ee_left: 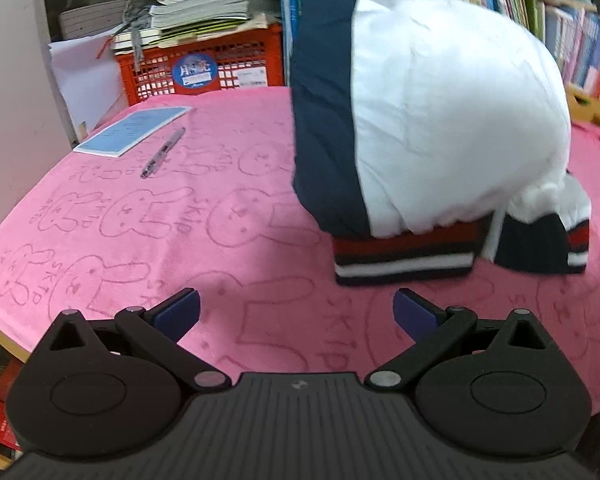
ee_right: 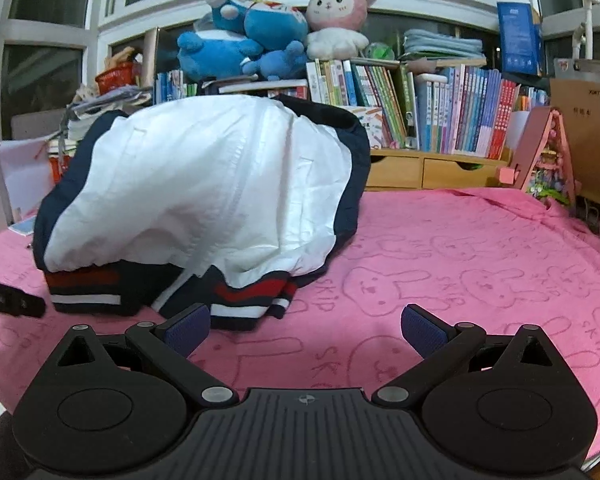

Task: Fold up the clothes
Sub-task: 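Approach the crumpled white-and-navy jacket with both grippers open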

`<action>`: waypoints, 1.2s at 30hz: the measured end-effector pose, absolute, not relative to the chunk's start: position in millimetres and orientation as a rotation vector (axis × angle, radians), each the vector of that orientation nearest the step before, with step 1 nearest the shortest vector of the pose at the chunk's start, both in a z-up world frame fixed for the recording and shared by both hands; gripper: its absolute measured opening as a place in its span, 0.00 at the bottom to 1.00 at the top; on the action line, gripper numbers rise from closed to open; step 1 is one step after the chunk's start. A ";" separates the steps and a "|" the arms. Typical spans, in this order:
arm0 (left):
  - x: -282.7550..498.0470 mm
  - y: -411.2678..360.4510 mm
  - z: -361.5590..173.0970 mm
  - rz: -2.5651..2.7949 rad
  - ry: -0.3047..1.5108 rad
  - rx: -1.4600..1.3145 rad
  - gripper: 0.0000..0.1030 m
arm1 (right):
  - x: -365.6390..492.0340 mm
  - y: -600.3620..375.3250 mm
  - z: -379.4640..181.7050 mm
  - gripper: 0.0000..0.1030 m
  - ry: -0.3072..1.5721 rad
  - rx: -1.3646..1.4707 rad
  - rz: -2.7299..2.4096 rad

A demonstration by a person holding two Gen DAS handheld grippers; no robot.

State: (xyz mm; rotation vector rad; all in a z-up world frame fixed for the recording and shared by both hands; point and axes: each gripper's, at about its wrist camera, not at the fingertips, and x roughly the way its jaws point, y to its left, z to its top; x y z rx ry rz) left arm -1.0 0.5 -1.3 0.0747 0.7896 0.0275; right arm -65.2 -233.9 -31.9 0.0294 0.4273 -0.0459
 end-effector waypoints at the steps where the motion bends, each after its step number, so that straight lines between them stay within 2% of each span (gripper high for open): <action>1: -1.6 0.8 -2.1 0.027 0.789 0.072 1.00 | -64.6 -233.5 -32.1 1.00 0.429 0.021 -0.049; 9: -8.4 -19.2 -3.8 0.049 0.796 0.074 1.00 | -69.4 -226.4 -28.8 1.00 0.423 0.036 -0.018; 11: -14.2 -9.9 -2.6 0.056 0.745 0.019 1.00 | -71.3 -225.8 -31.6 1.00 0.421 0.038 -0.007; 18: -11.8 -3.7 -12.3 -0.004 0.807 0.067 1.00 | -72.3 -226.8 -33.2 1.00 0.425 0.077 0.045; 36: -12.2 -17.8 -15.9 -0.066 0.811 0.057 1.00 | -75.6 -225.6 -33.8 1.00 0.410 0.083 0.060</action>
